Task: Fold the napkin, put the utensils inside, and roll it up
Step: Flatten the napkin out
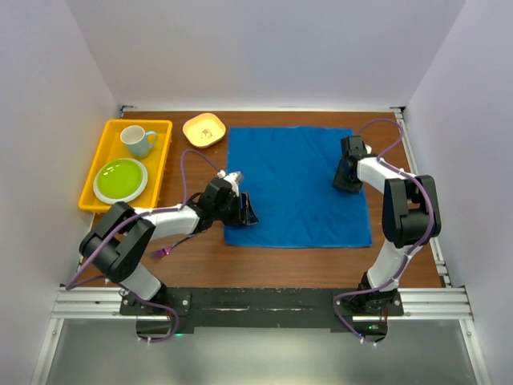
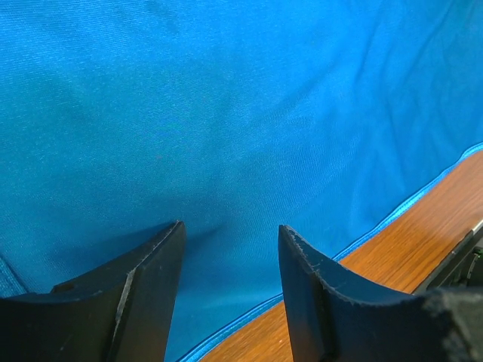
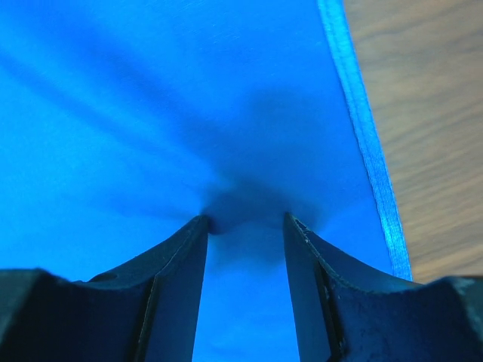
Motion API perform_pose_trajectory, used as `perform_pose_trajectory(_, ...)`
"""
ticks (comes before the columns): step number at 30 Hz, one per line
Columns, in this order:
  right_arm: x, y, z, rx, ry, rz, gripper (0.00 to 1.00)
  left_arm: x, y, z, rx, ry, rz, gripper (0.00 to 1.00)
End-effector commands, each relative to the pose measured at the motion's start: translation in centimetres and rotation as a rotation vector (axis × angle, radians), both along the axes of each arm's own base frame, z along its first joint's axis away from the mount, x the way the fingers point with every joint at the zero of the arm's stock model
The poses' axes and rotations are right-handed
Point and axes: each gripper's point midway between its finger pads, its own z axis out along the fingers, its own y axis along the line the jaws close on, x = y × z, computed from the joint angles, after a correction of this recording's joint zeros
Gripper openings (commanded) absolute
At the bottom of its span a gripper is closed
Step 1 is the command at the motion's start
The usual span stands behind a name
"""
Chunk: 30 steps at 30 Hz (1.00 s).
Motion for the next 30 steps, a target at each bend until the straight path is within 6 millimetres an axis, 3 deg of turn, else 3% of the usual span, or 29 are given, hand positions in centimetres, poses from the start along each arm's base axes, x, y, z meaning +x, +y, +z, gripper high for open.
perform_pose_trajectory(1, -2.9, -3.5, -2.0, -0.050, 0.062, -0.116, 0.49, -2.2, 1.4, -2.3, 0.073, 0.074, 0.000, 0.58)
perform_pose_trajectory(6, -3.2, -3.3, -2.0, -0.025, 0.046, -0.086, 0.50, -2.9, 1.3, -2.0, 0.059, 0.075, -0.009, 0.58)
perform_pose_trajectory(10, -1.8, -2.3, 0.2, -0.020, 0.007, 0.006, 0.62, -3.4, 1.1, -0.5, 0.030, 0.057, -0.014, 0.59)
perform_pose_trajectory(13, -1.1, -1.9, 2.6, -0.002, -0.046, 0.023, 0.75, -3.3, 0.9, 1.8, -0.010, 0.013, -0.013, 0.62)
perform_pose_trajectory(15, -0.2, -1.6, 3.7, 0.012, -0.075, 0.028, 0.79, -3.0, 0.6, 3.7, -0.041, -0.027, -0.016, 0.64)
perform_pose_trajectory(16, 1.1, -1.5, 4.4, 0.017, -0.094, 0.027, 0.79, -2.6, 0.4, 4.8, -0.055, -0.052, -0.010, 0.65)
perform_pose_trajectory(20, 0.4, -1.6, 4.2, 0.030, -0.037, -0.042, 0.77, -0.5, -0.4, 6.6, -0.071, -0.104, -0.001, 0.65)
perform_pose_trajectory(22, -1.4, -2.2, 3.3, 0.016, -0.011, -0.079, 0.68, 1.7, -1.4, 7.2, -0.072, -0.127, -0.006, 0.59)
perform_pose_trajectory(24, -2.0, -2.1, 4.0, 0.041, -0.063, -0.103, 0.58, 3.5, -1.8, 7.2, -0.067, -0.139, 0.003, 0.52)
perform_pose_trajectory(25, -3.1, -1.9, 3.1, 0.053, -0.045, -0.096, 0.42, 5.1, -2.2, 6.9, -0.059, -0.139, 0.008, 0.43)
perform_pose_trajectory(30, -5.5, -2.9, 2.5, 0.007, -0.028, -0.124, 0.14, 9.3, -2.4, 6.0, -0.035, -0.152, 0.051, 0.37)
